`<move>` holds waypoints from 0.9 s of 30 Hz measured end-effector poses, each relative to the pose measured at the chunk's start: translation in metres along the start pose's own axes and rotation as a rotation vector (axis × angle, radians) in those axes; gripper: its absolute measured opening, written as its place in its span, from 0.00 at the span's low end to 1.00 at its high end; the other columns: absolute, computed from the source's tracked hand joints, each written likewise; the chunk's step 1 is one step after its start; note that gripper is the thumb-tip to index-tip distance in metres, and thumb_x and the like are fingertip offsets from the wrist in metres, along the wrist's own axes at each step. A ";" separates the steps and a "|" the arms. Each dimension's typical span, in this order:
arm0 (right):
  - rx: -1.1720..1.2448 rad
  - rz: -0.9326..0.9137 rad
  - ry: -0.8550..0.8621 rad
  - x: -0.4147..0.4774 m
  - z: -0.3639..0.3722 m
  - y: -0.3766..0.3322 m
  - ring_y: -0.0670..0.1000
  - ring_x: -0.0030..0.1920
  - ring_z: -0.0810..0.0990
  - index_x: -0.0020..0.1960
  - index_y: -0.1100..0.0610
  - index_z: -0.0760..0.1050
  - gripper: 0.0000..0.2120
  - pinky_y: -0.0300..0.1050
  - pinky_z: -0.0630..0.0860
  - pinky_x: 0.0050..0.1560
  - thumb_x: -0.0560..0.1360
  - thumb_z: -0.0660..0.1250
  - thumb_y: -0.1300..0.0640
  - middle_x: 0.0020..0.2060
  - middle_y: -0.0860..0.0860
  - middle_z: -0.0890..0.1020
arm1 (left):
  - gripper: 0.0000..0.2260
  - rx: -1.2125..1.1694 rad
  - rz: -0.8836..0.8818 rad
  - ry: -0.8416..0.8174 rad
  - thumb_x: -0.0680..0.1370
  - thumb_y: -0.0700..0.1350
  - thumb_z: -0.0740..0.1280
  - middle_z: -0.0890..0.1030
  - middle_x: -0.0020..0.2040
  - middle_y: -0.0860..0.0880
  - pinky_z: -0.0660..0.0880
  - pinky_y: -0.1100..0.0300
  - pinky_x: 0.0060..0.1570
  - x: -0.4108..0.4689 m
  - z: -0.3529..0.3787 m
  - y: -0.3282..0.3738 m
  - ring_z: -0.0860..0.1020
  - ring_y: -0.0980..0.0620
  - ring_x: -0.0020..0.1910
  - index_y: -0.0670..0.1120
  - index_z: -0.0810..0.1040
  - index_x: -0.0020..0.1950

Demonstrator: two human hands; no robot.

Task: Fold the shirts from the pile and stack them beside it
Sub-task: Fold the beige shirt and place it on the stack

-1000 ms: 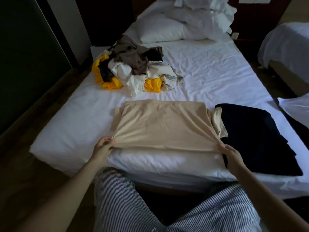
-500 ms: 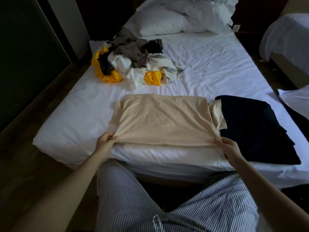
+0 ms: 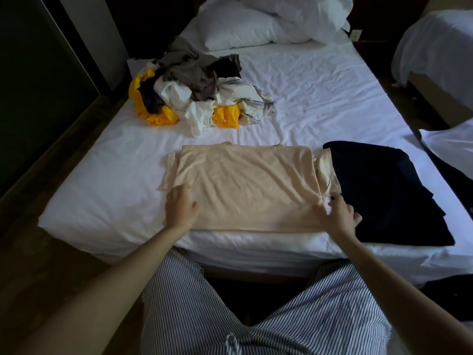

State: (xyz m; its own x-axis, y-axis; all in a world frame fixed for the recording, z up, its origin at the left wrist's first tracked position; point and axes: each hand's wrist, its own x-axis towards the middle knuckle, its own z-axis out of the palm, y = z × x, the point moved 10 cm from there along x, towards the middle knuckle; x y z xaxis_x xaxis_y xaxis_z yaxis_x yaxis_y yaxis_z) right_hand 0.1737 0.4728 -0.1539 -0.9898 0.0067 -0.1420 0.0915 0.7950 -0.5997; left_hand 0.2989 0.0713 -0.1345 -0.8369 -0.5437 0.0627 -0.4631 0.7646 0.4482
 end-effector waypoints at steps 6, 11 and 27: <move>-0.256 -0.396 -0.111 -0.006 0.046 -0.050 0.52 0.75 0.55 0.75 0.53 0.59 0.38 0.51 0.49 0.71 0.70 0.41 0.37 0.74 0.51 0.61 | 0.24 0.084 0.502 -0.278 0.76 0.41 0.63 0.65 0.72 0.42 0.61 0.54 0.68 -0.003 0.083 0.152 0.63 0.43 0.71 0.41 0.66 0.71; -0.462 -0.419 -0.233 -0.001 0.072 -0.008 0.47 0.76 0.41 0.77 0.44 0.46 0.31 0.46 0.37 0.72 0.76 0.38 0.36 0.77 0.45 0.46 | 0.25 0.282 0.643 -0.596 0.82 0.54 0.52 0.45 0.79 0.49 0.46 0.46 0.74 -0.015 0.160 0.223 0.44 0.49 0.77 0.57 0.48 0.78; 0.307 0.276 0.136 0.067 -0.017 0.035 0.59 0.57 0.75 0.66 0.60 0.68 0.22 0.50 0.71 0.53 0.78 0.61 0.48 0.62 0.58 0.73 | 0.10 0.059 0.426 -0.251 0.77 0.46 0.61 0.77 0.60 0.47 0.61 0.54 0.63 0.084 0.140 0.317 0.71 0.44 0.63 0.47 0.77 0.56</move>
State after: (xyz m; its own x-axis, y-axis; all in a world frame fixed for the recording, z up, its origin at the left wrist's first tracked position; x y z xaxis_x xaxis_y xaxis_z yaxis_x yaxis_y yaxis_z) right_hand 0.1084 0.5114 -0.1709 -0.9272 0.2897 -0.2373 0.3624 0.5347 -0.7633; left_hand 0.0409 0.3165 -0.1115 -0.9964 -0.0840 0.0090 -0.0744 0.9229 0.3777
